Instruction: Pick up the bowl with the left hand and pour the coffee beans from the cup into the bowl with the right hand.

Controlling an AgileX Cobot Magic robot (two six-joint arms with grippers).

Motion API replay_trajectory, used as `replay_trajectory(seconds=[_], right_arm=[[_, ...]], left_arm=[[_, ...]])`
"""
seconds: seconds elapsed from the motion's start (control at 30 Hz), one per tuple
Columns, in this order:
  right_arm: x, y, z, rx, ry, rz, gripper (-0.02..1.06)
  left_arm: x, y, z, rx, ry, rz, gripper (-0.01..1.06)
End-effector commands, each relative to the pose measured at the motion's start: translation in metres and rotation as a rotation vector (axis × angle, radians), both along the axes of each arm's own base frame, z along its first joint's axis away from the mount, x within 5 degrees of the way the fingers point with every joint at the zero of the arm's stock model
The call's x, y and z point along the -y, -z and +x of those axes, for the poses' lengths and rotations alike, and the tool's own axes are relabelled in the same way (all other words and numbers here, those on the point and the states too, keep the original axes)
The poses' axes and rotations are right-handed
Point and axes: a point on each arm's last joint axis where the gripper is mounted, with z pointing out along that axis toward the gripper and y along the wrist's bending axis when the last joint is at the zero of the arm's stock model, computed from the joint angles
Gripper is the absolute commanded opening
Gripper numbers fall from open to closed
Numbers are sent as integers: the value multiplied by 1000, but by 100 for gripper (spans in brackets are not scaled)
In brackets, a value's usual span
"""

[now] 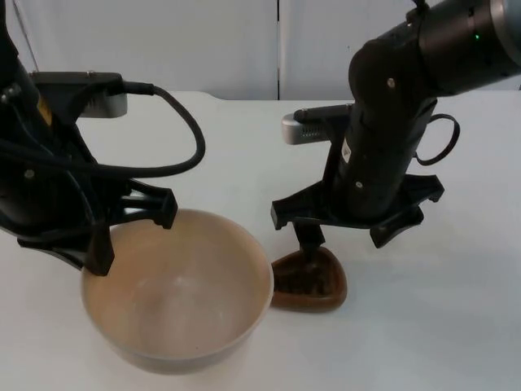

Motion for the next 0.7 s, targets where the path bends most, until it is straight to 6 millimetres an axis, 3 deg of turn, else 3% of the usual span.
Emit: replay_trajectory(seconds=[0.0, 0.3, 0.67], right_arm=[[-1, 3, -1, 3, -2, 1, 75], [-1, 21, -4, -41, -3, -34, 75], [-4, 25, -4, -35, -9, -26, 61]], left_arm=[[2, -2, -1, 8, -6, -13, 0], [2, -2, -1, 10, -6, -14, 0], [2, -2, -1, 10, -6, -13, 0]])
